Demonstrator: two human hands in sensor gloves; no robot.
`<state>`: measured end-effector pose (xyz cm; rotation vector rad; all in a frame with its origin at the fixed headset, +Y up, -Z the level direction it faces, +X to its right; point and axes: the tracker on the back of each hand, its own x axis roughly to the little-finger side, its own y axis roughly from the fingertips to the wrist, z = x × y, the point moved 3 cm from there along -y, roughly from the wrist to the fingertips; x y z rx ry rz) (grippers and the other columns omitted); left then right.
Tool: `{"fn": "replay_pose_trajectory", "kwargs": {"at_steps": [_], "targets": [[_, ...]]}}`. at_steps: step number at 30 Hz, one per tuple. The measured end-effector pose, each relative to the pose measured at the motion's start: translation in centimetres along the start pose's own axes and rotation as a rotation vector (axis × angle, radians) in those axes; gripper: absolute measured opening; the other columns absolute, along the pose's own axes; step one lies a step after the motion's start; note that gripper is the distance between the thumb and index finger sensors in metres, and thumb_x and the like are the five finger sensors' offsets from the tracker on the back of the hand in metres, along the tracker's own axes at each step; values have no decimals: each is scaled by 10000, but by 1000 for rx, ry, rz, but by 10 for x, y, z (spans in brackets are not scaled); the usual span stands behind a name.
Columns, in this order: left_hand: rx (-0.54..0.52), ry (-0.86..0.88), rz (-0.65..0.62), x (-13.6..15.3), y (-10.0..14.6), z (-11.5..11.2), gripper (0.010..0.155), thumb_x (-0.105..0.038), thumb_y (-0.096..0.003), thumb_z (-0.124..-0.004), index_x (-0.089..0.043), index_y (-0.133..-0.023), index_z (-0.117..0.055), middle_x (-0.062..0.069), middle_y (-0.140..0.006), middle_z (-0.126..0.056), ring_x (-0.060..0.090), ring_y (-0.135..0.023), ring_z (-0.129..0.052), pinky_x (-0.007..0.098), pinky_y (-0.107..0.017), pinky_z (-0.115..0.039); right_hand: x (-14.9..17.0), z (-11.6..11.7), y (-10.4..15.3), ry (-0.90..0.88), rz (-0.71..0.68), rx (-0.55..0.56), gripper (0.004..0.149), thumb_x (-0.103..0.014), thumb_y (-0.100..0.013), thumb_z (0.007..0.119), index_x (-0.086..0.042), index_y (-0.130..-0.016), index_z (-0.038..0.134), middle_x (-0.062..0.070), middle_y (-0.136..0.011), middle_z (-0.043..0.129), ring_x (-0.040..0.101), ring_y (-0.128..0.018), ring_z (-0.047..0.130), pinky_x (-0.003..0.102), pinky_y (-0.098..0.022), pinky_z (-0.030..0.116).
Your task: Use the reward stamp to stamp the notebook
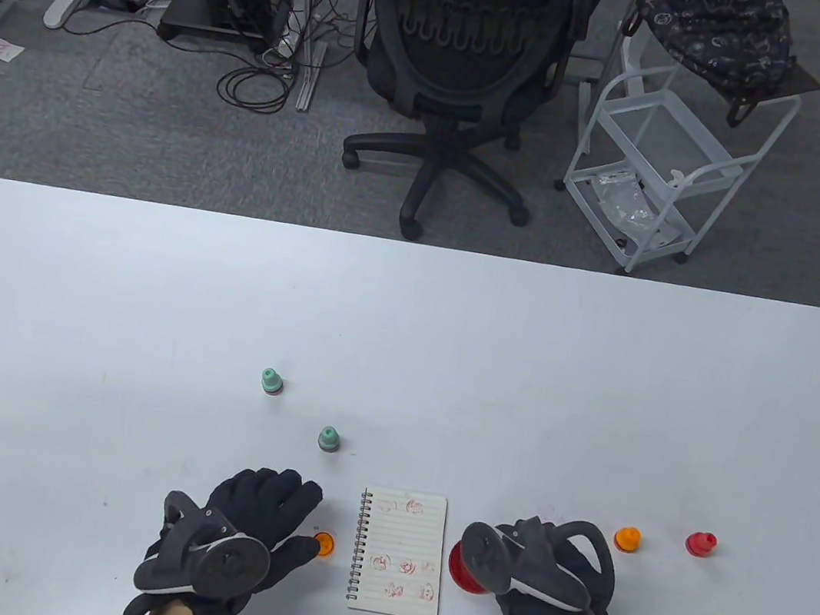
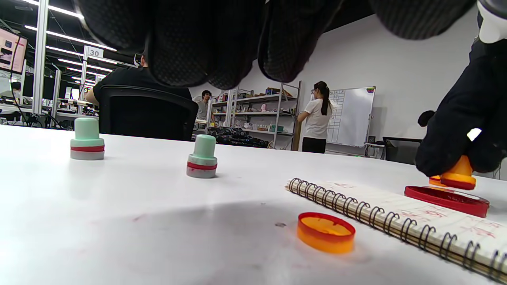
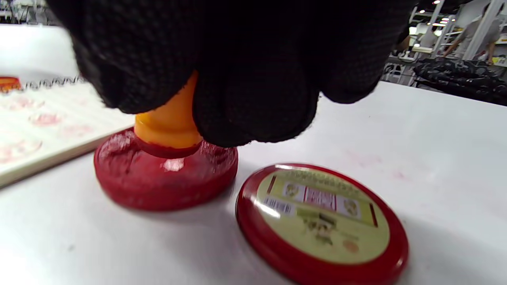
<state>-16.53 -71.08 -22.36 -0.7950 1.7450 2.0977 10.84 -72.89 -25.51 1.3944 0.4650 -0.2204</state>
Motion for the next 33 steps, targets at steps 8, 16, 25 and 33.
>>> {"fn": "replay_pose_trajectory", "kwargs": {"at_steps": [8,16,25,33], "targets": [[18,1,8,0,-1,-1,674,-547,-521,-691,-115,-1026,-801,200,-1030,-797,509,-852,-807,645,-632,-660,-12,11,-8,82,5,-71,455,-351,-285,862,-288,-732,923,-79,-679,1008,150,-527,1019,382,-496,852],[36,-1,14,1,-2,-2,661,-534,-523,-693,-113,-1019,-809,198,-1027,-800,507,-849,-811,643,-630,-663,-17,10,-9,125,1,-75,446,-346,-283,860,-286,-719,934,-94,-673,1015,147,-529,1018,383,-496,851],[50,3,19,2,-2,-3,653,-527,-524,-694,-113,-1014,-815,199,-1024,-804,505,-848,-813,642,-630,-664,-18,10,-10,138,1,-92,442,-340,-282,842,-291,-707,951,-112,-676,1013,141,-534,1015,377,-501,850],[54,7,23,3,-2,-3,649,-523,-526,-694,-111,-1012,-817,197,-1023,-806,506,-846,-815,641,-629,-666,-17,10,-10,148,4,-91,433,-325,-309,789,-309,-711,949,-124,-689,998,131,-540,1017,374,-503,851]]}}
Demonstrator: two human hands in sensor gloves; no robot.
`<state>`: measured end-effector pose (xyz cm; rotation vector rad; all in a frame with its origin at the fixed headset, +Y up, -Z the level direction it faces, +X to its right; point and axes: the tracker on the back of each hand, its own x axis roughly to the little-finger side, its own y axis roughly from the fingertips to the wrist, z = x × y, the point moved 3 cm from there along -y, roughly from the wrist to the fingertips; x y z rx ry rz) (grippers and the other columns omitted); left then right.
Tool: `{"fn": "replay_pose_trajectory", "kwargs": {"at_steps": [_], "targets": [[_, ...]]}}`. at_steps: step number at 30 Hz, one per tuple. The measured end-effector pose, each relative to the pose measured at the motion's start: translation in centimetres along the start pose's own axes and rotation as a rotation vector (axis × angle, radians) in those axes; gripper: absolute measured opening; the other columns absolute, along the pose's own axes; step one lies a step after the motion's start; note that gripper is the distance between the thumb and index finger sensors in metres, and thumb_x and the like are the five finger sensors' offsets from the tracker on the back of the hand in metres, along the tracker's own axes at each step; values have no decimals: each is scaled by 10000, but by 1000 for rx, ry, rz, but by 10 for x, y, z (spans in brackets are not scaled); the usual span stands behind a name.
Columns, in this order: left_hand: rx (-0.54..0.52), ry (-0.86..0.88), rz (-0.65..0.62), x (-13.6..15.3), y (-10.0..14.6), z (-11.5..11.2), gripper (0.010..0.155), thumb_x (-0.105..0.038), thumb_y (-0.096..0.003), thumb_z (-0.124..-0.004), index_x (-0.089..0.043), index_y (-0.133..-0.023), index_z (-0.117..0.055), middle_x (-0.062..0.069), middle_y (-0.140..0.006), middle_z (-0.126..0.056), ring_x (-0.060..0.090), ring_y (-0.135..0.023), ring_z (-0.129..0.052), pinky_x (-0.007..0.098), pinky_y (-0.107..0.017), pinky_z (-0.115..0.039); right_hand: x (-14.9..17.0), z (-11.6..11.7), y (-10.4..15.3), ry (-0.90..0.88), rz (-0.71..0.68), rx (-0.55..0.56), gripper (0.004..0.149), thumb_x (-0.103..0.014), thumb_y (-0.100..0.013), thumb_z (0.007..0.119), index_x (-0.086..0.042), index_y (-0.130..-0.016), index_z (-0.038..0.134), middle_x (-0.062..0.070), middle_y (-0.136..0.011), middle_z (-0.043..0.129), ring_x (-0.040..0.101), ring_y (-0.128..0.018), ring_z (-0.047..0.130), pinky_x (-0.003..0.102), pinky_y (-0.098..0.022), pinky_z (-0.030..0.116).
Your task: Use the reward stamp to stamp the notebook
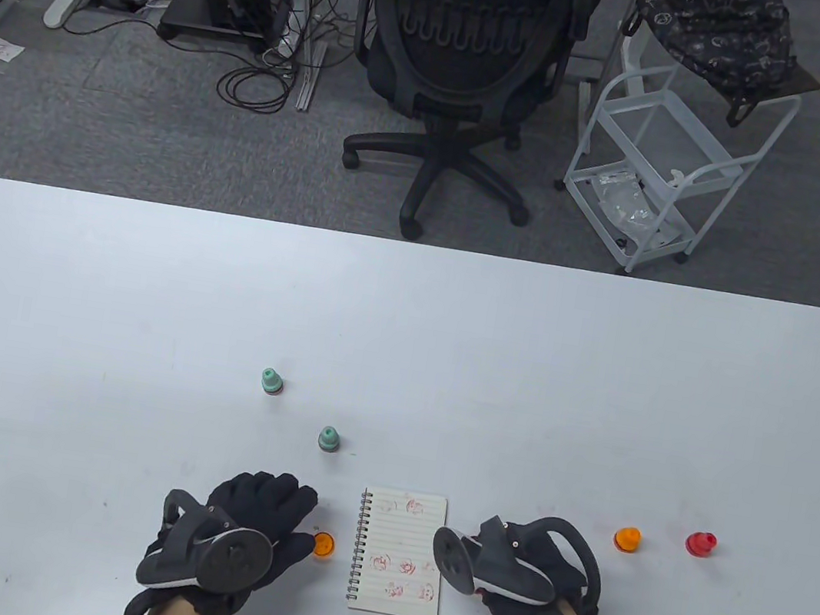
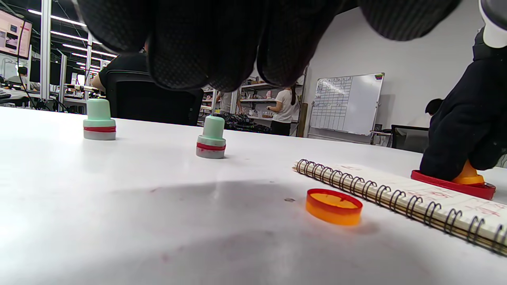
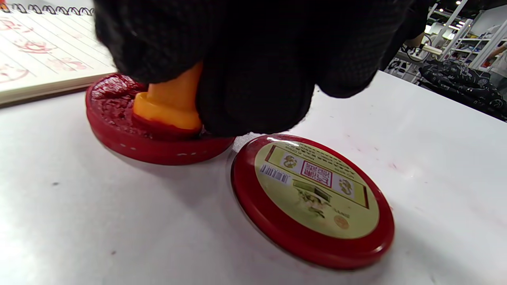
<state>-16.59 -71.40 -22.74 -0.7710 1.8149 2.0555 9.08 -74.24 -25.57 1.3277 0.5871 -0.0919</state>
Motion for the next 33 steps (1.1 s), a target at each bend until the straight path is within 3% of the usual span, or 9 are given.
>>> {"fn": "replay_pose_trajectory", "kwargs": {"at_steps": [11,15,33], "targets": [[3,-6,0,1,0,0,644,-516,-528,-693,-109,-1010,-819,197,-1023,-805,504,-845,-817,641,-629,-666,3,-1,2,11,18,12,428,-329,-325,762,-331,-720,928,-120,-696,980,118,-527,1023,369,-499,854],[-4,-12,-4,1,0,1,641,-515,-529,-692,-111,-1009,-820,197,-1022,-806,505,-846,-815,641,-629,-666,9,-6,9,-40,29,46,463,-334,-323,776,-323,-775,877,-45,-710,987,130,-520,1025,373,-495,854],[-56,-47,-21,1,5,17,676,-557,-517,-700,-118,-1017,-817,194,-1029,-807,510,-852,-814,646,-633,-663,12,-34,26,-219,0,325,503,-336,-314,807,-293,-815,815,-6,-720,972,150,-514,1021,386,-487,852]]}}
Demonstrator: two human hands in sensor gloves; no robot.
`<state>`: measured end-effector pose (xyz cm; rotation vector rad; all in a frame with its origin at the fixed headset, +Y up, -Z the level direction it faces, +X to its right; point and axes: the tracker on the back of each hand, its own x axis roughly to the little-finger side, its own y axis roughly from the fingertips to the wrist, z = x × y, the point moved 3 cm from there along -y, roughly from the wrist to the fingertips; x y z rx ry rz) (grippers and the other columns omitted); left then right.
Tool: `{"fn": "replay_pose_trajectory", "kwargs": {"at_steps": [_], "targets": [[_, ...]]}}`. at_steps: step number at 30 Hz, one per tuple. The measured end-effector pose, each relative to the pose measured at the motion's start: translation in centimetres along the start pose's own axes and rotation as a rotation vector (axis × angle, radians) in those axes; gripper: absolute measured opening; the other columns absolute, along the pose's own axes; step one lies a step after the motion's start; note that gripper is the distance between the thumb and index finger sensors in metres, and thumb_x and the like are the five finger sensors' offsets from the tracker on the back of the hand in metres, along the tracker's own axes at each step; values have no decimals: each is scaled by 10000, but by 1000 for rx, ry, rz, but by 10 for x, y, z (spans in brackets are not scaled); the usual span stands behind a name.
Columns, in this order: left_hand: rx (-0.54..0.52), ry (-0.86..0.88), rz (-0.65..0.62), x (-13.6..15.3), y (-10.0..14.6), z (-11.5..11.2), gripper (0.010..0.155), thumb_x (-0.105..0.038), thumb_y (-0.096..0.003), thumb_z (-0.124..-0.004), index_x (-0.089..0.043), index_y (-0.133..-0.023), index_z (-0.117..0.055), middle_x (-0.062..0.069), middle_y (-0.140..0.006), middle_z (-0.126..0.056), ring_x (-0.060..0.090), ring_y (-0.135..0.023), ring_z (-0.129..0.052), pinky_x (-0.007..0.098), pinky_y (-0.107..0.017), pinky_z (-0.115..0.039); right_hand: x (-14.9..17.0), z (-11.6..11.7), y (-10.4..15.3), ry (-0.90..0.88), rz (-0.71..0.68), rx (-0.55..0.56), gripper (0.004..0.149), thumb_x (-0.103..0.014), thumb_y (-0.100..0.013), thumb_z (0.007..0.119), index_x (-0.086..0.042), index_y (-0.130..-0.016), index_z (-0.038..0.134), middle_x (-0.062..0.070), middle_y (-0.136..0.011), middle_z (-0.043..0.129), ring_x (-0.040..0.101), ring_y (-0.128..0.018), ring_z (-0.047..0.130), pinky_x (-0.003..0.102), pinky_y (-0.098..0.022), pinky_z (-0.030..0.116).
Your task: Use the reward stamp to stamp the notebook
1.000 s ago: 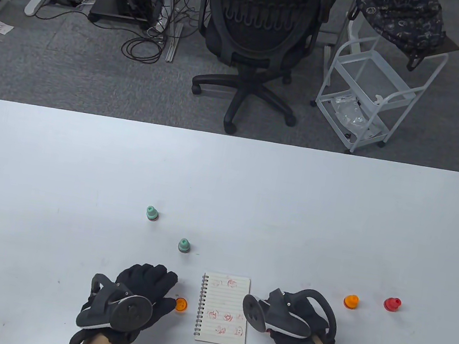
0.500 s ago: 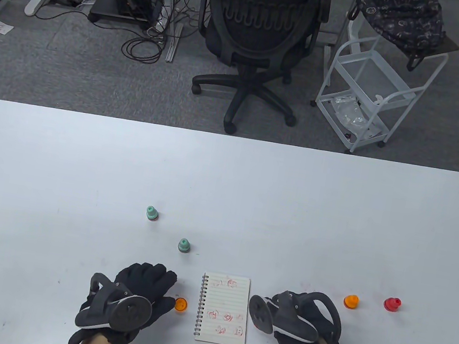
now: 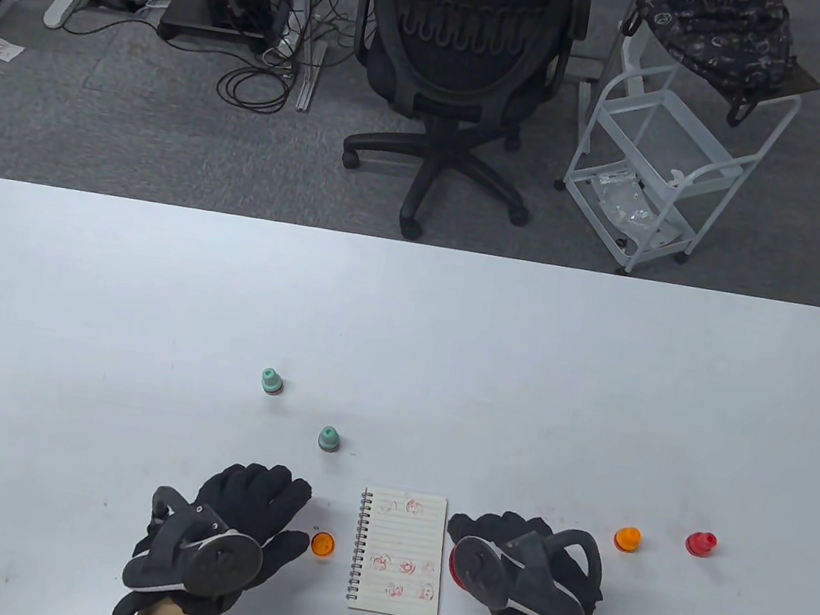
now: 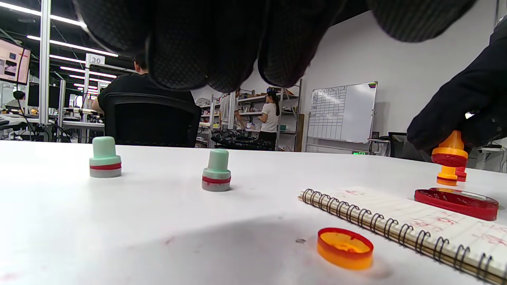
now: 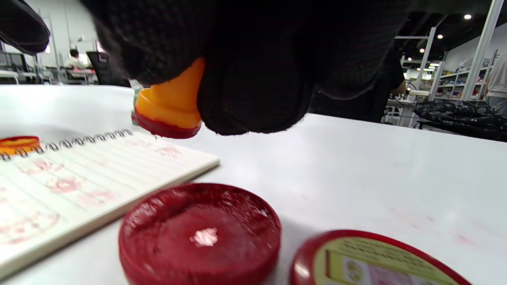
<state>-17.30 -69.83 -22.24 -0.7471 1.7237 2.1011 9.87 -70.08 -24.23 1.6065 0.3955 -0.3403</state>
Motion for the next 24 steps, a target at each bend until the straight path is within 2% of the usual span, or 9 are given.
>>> {"fn": "replay_pose_trajectory", "kwargs": {"at_steps": [5,12,17,20,24], "targets": [[-21,3,0,-2,2,4,679,-560,-516,-697,-116,-1015,-819,204,-1026,-809,510,-851,-814,648,-633,-662,-21,-11,-6,-22,-50,57,503,-335,-312,815,-291,-813,821,-3,-720,974,154,-517,1021,387,-484,854],[-16,-7,0,-2,2,5,673,-555,-517,-698,-115,-1010,-826,195,-1025,-813,510,-849,-817,647,-632,-664,-72,-22,-38,64,-169,56,499,-338,-301,829,-294,-798,838,-5,-706,986,153,-506,1028,382,-479,859],[-22,-15,3,-2,3,8,670,-554,-517,-698,-116,-1007,-828,194,-1022,-816,510,-847,-818,647,-632,-664,-94,-3,-53,149,-195,26,495,-338,-286,842,-298,-779,857,-12,-691,1000,149,-489,1036,378,-473,866],[-28,-24,1,-2,3,10,668,-552,-518,-698,-116,-1007,-829,193,-1021,-818,508,-848,-819,646,-632,-665,-93,9,-57,181,-180,-2,495,-338,-284,844,-302,-778,858,-16,-690,1002,146,-492,1038,375,-475,867],[-19,-35,-3,-2,2,9,666,-551,-518,-699,-117,-1007,-829,193,-1021,-817,507,-848,-819,647,-631,-665,-91,14,-60,138,-175,-23,496,-336,-286,845,-305,-781,856,-14,-695,1000,148,-498,1036,376,-479,866]]}}
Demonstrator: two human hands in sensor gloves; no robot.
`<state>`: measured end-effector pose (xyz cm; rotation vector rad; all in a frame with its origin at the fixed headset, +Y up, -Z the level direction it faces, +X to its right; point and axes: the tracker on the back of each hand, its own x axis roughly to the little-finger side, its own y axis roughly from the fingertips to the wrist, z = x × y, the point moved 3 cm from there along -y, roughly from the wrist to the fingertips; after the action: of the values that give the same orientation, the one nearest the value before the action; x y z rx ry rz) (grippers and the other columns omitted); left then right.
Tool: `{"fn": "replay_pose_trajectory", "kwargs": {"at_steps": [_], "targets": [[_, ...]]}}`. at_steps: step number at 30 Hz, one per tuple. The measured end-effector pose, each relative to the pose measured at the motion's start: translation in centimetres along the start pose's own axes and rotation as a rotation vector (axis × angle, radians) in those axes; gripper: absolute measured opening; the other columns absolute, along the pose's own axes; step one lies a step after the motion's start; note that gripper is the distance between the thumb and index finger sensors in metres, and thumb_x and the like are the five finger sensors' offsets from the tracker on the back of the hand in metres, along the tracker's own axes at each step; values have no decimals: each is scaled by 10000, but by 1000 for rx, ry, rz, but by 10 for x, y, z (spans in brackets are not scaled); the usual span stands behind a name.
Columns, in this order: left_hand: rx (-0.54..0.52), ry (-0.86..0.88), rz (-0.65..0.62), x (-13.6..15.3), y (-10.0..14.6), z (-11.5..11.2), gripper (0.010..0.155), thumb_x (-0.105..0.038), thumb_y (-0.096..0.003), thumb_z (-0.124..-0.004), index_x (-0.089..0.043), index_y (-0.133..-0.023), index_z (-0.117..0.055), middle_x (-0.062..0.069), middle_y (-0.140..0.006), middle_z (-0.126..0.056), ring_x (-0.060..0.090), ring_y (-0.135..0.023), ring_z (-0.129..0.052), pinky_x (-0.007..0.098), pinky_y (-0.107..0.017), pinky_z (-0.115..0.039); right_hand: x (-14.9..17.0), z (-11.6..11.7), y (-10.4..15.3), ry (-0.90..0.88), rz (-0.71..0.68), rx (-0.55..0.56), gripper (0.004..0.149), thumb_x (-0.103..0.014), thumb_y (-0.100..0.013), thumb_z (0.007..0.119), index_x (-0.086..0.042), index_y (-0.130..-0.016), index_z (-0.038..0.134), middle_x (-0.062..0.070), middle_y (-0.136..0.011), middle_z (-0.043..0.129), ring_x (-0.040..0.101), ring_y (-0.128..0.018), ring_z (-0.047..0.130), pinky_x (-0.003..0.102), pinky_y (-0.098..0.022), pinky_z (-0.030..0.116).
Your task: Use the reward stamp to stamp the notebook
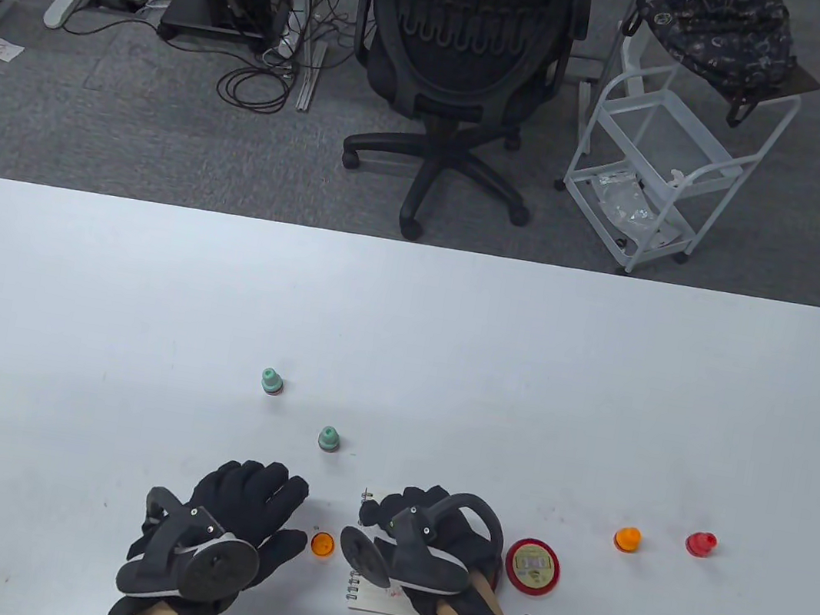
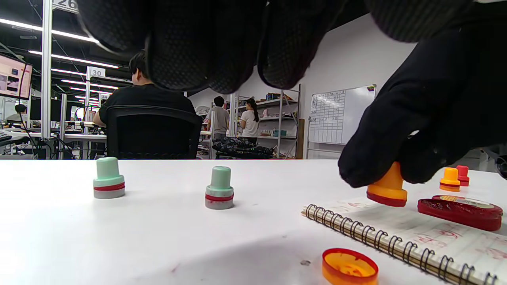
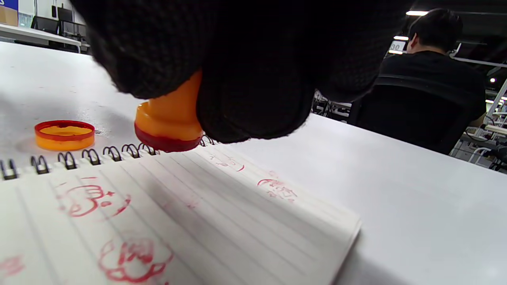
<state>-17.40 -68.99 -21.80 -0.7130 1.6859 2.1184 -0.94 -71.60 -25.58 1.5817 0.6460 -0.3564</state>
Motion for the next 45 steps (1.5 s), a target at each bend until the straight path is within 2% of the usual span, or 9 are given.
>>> {"fn": "replay_pose_trajectory", "kwargs": {"at_steps": [5,6,10,23,30,34,39,44,45], "targets": [[4,-2,10,1,1,0,661,-545,-520,-700,-115,-1006,-829,191,-1019,-820,508,-847,-821,646,-631,-665,-12,21,-7,53,-32,-66,488,-324,-287,835,-310,-775,851,-6,-700,988,149,-502,1028,375,-481,863],[5,0,13,1,1,0,659,-543,-521,-701,-114,-1005,-830,193,-1019,-818,507,-847,-821,646,-631,-665,-12,16,-3,76,0,-4,487,-326,-274,827,-321,-760,853,-20,-679,997,138,-481,1033,366,-474,870],[9,-3,20,1,2,0,657,-541,-521,-700,-114,-1004,-832,189,-1019,-820,506,-846,-821,645,-631,-666,-13,17,-9,40,5,-48,491,-308,-245,853,-295,-734,883,4,-656,1011,158,-457,1041,375,-456,875],[56,7,27,0,1,-5,647,-532,-526,-698,-118,-1005,-829,190,-1021,-817,507,-847,-820,645,-631,-666,-13,19,-40,62,59,-322,482,-322,-208,893,-302,-690,895,-12,-638,1023,143,-443,1061,356,-450,889],[101,17,11,-4,-3,-12,643,-527,-528,-697,-119,-1008,-825,188,-1022,-814,503,-849,-820,644,-632,-665,-15,18,-47,91,60,-396,476,-333,-193,908,-300,-668,904,-16,-616,1034,138,-426,1068,350,-442,892],[133,30,11,-5,-4,-17,642,-524,-529,-696,-117,-1007,-825,189,-1021,-816,504,-848,-820,643,-633,-666,-19,17,-46,128,47,-372,476,-338,-190,907,-299,-665,906,-19,-608,1038,133,-421,1069,346,-434,894],[155,45,15,-6,-5,-21,642,-523,-529,-695,-116,-1010,-822,189,-1022,-815,504,-848,-820,643,-633,-665,-25,14,-33,175,44,-265,481,-344,-201,896,-305,-680,898,-20,-616,1030,133,-422,1062,347,-435,888],[158,54,28,-3,-4,-20,645,-521,-529,-697,-114,-1016,-814,196,-1024,-810,505,-849,-818,644,-633,-664,-11,10,-7,128,67,-103,476,-353,-283,854,-322,-758,855,-28,-704,994,148,-516,1044,383,-483,864],[159,57,32,-2,-4,-20,645,-520,-530,-697,-115,-1017,-813,195,-1025,-808,504,-852,-816,645,-633,-663,-2,-1,3,127,118,-6,474,-352,-283,855,-320,-756,860,-28,-702,996,147,-512,1045,380,-481,865]]}}
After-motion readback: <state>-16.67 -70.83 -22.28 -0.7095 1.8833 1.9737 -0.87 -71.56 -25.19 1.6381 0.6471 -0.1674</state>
